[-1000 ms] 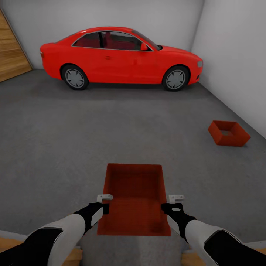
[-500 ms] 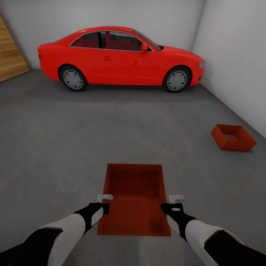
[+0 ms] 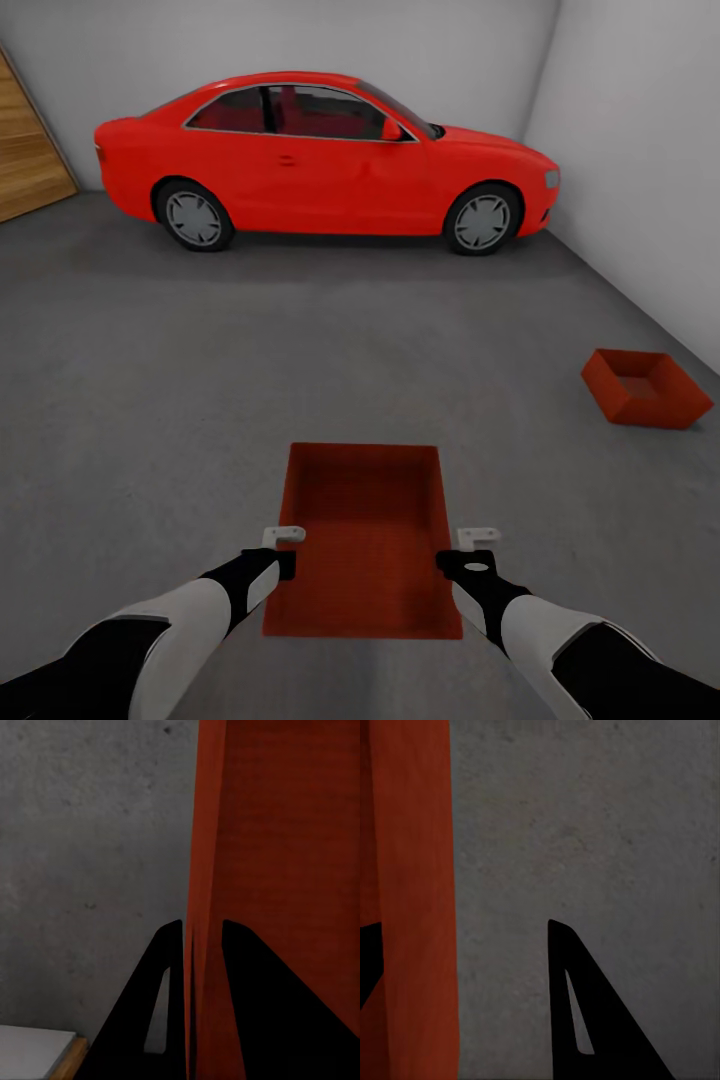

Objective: Move the two storage containers from the living room to the garage. In the garage, place one container on the floor and stack the other container on top of it (either order is fine).

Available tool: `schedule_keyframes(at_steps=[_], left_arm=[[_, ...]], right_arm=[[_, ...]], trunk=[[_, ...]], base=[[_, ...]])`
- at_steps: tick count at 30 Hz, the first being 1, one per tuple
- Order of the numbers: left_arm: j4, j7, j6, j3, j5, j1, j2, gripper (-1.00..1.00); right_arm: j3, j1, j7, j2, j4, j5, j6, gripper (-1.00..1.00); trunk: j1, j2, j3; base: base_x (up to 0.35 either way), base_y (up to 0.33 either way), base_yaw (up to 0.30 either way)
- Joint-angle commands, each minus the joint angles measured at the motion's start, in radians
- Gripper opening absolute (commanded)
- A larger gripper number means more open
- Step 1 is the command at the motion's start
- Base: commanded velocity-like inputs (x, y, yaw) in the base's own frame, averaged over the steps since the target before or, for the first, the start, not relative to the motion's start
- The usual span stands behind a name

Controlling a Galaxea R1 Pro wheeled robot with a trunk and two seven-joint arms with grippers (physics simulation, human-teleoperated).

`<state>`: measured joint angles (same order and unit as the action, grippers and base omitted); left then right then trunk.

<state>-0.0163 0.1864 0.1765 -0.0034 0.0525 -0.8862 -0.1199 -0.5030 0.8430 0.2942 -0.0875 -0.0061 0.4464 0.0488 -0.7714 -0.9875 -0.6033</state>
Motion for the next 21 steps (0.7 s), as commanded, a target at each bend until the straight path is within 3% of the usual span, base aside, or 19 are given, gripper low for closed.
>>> schedule_keyframes(at_steps=[1,21], left_arm=[[-0.002,0.007,0.006,-0.004,-0.002,0.0,0.0,-1.0],[-0.002,0.007,0.006,-0.004,-0.002,0.0,0.0,-1.0]], right_arm=[[-0.006,0.001,0.005,0.0,0.002,0.012,0.005,-1.0],[-0.006,0.001,0.006,0.0,0.002,0.011,0.005,-1.0]], trunk=[[-0.001,-0.001,-0.001],[-0.001,-0.001,-0.001]], base=[[0.322,0.0,0.0],[0.322,0.0,0.0]])
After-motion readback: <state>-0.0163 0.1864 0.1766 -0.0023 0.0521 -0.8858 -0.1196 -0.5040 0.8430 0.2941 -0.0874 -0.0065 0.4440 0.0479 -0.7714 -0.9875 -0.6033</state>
